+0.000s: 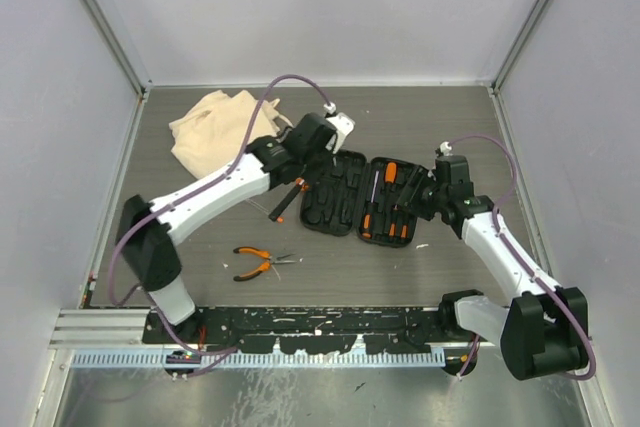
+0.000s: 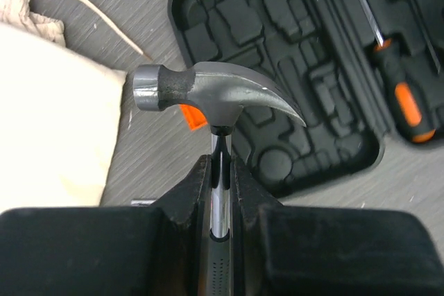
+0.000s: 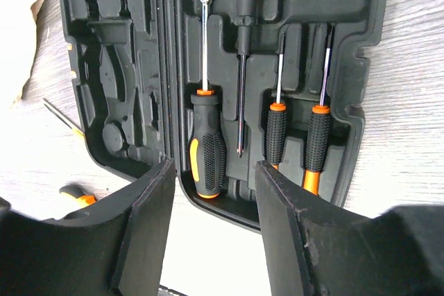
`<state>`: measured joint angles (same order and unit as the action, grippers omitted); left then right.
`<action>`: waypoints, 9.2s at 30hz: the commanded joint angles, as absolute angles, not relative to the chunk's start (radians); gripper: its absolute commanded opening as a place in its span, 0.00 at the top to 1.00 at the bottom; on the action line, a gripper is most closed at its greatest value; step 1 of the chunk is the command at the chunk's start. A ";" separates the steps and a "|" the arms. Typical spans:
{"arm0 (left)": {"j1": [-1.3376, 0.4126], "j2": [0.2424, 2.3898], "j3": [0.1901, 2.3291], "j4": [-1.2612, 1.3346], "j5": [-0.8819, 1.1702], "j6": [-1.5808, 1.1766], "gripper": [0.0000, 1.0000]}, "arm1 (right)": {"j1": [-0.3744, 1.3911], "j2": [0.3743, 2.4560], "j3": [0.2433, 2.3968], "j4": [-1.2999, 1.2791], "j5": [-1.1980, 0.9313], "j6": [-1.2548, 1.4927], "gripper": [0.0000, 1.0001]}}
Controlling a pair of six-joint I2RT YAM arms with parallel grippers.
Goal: Sort the tools into containers
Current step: Pick up the hammer at the center of the board, then place the hammer in the storage box.
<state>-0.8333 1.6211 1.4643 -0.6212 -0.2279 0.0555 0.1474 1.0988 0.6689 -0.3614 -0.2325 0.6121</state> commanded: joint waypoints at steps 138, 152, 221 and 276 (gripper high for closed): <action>-0.830 1.791 1.245 -0.181 0.002 -0.545 0.55 | 0.168 1.215 0.880 -0.385 -0.270 0.618 0.47; -0.827 1.672 1.057 -0.069 -0.026 -0.601 0.57 | 0.259 1.595 1.192 -0.337 -0.240 0.587 0.56; -0.848 1.870 1.321 -0.254 -0.063 -0.627 0.80 | 0.400 2.112 1.582 -0.517 -0.018 0.550 1.00; -0.876 1.670 1.383 -0.333 -0.146 -0.472 0.67 | 0.394 2.123 1.604 -0.571 -0.004 0.486 0.99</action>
